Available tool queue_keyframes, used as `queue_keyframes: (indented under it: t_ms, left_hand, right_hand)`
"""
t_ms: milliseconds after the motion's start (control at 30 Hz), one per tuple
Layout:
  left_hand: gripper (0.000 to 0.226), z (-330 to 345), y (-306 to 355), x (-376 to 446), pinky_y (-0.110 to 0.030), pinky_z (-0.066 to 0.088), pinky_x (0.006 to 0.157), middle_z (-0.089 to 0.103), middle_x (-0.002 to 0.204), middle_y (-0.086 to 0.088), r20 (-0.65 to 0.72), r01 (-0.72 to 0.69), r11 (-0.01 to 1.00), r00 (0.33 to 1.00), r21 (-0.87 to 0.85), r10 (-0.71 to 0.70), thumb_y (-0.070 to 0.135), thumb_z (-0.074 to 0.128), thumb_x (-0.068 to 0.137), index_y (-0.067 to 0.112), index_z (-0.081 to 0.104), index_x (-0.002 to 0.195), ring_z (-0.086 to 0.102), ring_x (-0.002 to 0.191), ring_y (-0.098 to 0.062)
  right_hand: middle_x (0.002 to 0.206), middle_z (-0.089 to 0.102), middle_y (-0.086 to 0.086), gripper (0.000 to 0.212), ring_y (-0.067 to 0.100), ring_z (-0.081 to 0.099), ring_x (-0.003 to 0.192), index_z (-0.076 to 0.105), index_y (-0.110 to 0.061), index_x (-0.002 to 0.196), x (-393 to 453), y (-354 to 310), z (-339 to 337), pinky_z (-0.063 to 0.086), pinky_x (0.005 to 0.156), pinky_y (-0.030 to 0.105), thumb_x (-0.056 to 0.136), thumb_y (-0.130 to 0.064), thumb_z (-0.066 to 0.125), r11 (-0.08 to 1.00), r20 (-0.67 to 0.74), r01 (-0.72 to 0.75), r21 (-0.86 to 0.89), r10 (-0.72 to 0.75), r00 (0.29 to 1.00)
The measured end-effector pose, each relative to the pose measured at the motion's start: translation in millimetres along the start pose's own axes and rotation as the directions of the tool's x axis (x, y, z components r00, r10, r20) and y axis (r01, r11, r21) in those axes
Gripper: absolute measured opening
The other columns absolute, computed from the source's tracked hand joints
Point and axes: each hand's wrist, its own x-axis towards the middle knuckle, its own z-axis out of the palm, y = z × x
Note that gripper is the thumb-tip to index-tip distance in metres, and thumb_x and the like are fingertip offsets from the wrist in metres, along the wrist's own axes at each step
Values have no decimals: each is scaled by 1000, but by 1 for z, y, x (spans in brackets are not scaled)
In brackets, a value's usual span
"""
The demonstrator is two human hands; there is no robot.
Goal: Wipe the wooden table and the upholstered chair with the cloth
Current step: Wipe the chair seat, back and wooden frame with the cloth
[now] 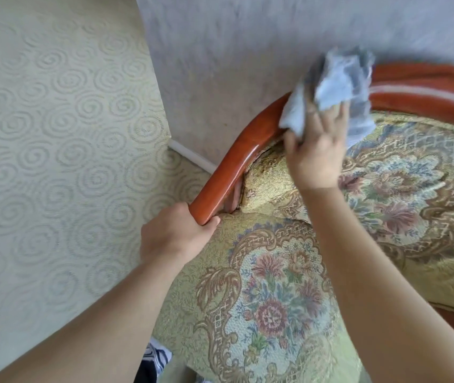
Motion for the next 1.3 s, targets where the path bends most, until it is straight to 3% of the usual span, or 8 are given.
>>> queue_keyframes:
  t_ms: [233, 600, 733, 833, 900, 1000, 1167, 1300]
  left_hand:
    - [57, 0, -2, 4, -24, 34, 49, 60, 65, 10, -18, 10, 998, 1000, 59, -9, 83, 54, 73, 29, 63, 87, 51, 52, -10]
    - [61, -7, 6, 0, -31, 40, 59, 58, 67, 7, 52, 41, 999, 998, 8, -41, 83, 56, 72, 26, 65, 90, 53, 59, -23]
    - [60, -5, 3, 2, -27, 33, 51, 58, 61, 8, 40, 25, 999, 999, -27, -24, 86, 52, 71, 28, 64, 85, 47, 49, -13]
    - [62, -9, 4, -4, -29, 39, 56, 56, 62, 11, 23, -19, 999, 1000, -46, 20, 88, 45, 69, 31, 61, 88, 49, 53, -16]
    - [62, -14, 6, -11, -34, 45, 67, 60, 70, 13, -33, -77, 991, 997, -112, 74, 83, 42, 75, 30, 60, 100, 60, 69, -25]
    - [46, -20, 3, -29, -41, 47, 88, 68, 115, 4, -207, -279, 911, 953, -302, 223, 61, 54, 87, 33, 55, 124, 62, 108, -27]
    - [35, -32, 41, -48, -40, 40, 100, 69, 116, -2, -318, -609, 731, 790, -309, 524, 43, 58, 87, 16, 66, 109, 62, 110, -25]
    - [52, -33, 134, -59, -31, 42, 93, 63, 123, 7, -35, -630, 656, 732, -416, 681, 65, 42, 89, 25, 61, 117, 56, 113, -11]
  right_hand:
    - [73, 65, 16, 50, 37, 64, 80, 60, 4, 128, -65, -52, 24, 30, 114, 52, 91, -27, 47, 958, 154, 183, 219, -219, 963]
    - [104, 75, 16, 52, 33, 66, 106, 65, -6, 128, -43, -48, -37, 41, 110, 46, 86, -30, 45, 931, 514, 191, 310, -333, 790]
    - [137, 60, 15, 51, 28, 50, 134, 63, -5, 131, -63, -39, -74, 35, 117, 44, 87, -22, 43, 936, 512, -119, 331, -72, 856]
    - [143, 55, 8, 51, 15, 43, 137, 58, -15, 136, -89, -29, -107, 35, 116, 34, 91, -29, 41, 862, 525, -440, 252, 260, 810]
    - [124, 68, 8, 45, 18, 64, 110, 66, -21, 122, -103, -21, -128, 50, 88, 28, 89, -35, 40, 788, 485, -592, 168, 457, 746]
    - [65, 58, -10, 22, 0, 50, 55, 52, -31, 70, -124, -13, -157, 33, 53, 29, 85, -39, 38, 594, 371, -781, 195, 692, 619]
    - [47, 47, -15, 33, 2, 37, 47, 40, -24, 57, -152, 27, -207, 30, 48, 30, 84, -43, 40, 446, 215, -856, 261, 837, 502]
    - [52, 43, -8, 50, 7, 39, 52, 42, -7, 61, -170, 74, -254, 34, 50, 33, 85, -51, 41, 389, 82, -857, 338, 895, 438]
